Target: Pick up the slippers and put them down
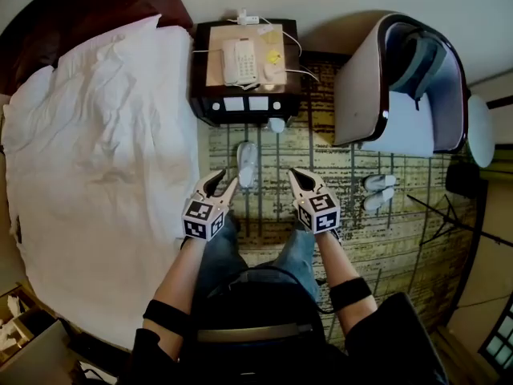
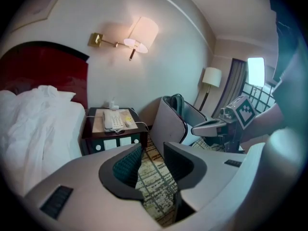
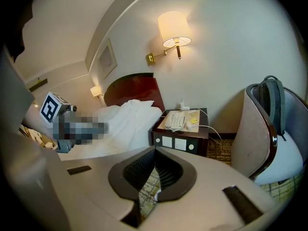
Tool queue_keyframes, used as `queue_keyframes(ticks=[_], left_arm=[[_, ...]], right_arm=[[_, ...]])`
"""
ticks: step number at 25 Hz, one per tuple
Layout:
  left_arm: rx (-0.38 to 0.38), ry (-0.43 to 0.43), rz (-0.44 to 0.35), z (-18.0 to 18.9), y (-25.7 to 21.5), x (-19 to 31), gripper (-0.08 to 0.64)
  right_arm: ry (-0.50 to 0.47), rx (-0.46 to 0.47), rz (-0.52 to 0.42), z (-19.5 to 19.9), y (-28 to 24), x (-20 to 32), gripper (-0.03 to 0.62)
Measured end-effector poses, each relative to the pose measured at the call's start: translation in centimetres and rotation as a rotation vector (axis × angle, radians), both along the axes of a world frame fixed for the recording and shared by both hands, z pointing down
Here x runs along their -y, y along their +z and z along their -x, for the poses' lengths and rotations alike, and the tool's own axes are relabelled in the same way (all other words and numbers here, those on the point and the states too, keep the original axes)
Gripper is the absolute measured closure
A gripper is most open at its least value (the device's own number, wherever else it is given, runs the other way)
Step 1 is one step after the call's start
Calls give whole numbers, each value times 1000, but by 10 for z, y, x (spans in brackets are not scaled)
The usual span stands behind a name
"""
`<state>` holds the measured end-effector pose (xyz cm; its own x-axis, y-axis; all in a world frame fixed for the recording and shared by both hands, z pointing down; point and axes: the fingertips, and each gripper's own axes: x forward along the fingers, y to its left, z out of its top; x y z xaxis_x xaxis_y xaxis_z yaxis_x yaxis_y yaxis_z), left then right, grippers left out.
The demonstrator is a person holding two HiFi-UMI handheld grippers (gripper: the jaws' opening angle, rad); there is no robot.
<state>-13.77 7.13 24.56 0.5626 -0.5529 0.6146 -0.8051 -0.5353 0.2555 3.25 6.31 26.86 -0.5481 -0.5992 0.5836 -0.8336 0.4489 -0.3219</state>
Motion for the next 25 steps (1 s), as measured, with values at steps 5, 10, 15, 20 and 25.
queue_keyframes(ticks=[5, 10, 15, 20, 25], left_arm=[[-30, -2, 137, 4, 60, -1, 350], [-59, -71, 258, 12, 148, -4, 256], [-82, -147, 365, 16, 253, -17, 176], [-125, -274, 421, 24, 373, -19, 153], [-108, -281, 483, 34, 500, -37, 149]], right_arm=[[7, 10, 55, 26, 50, 3, 591], [-14, 1, 113, 48, 117, 1, 591], [-35, -1, 163, 65, 201, 5, 591], [-97, -35, 181, 78, 306, 13, 591], [-105, -45, 208, 91, 407, 13, 591]])
